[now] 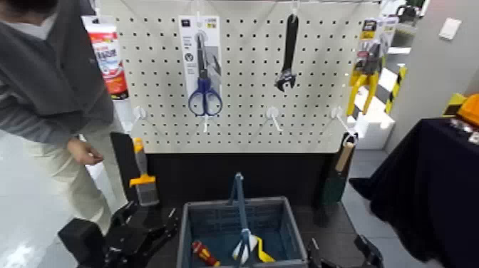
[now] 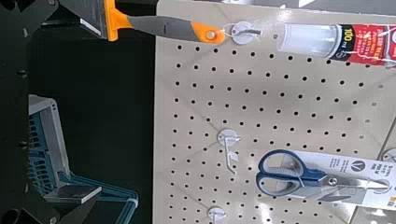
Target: Put the black wrench into the crate.
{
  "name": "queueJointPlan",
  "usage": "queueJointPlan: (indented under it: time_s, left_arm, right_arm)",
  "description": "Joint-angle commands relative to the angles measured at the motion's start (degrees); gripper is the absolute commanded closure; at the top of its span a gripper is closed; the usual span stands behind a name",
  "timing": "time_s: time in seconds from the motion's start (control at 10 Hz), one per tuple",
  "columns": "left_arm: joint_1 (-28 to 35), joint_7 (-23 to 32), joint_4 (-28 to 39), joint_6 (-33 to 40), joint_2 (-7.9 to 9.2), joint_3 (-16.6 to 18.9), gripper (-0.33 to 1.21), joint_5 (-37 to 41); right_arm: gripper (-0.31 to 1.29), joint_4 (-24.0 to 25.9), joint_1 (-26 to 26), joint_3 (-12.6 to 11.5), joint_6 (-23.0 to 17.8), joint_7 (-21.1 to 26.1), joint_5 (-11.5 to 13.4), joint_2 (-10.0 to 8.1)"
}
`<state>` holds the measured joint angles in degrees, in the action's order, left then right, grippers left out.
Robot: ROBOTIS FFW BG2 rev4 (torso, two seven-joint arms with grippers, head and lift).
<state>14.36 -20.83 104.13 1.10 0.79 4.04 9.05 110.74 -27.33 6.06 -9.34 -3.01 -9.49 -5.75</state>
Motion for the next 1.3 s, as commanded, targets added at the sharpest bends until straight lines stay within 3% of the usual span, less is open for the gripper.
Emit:
queueJointPlan:
  time_s: [0.1,0.8,1.3]
  left_arm:
    - [0.0,0.0,0.1,-0.3,0.09,0.0,0.13,0.2]
    - [-0.2,0.0,0.1,-0.8,0.00,-0.2,0.13,0.3]
    - [-0.7,0.0,0.0,-1.5,0.00,-0.3,0.14,0.3]
  right_arm:
    - [0.11,0.0,0.0,0.1,-0.1,0.1,-0.1,0.04]
    - [0.13,0.3,2.8,-0.5,1.8,-0.4,-0.4,-0.31]
    - [0.13,-0.8,10.2,-2.2,5.2,-7.7,-0.4,0.13]
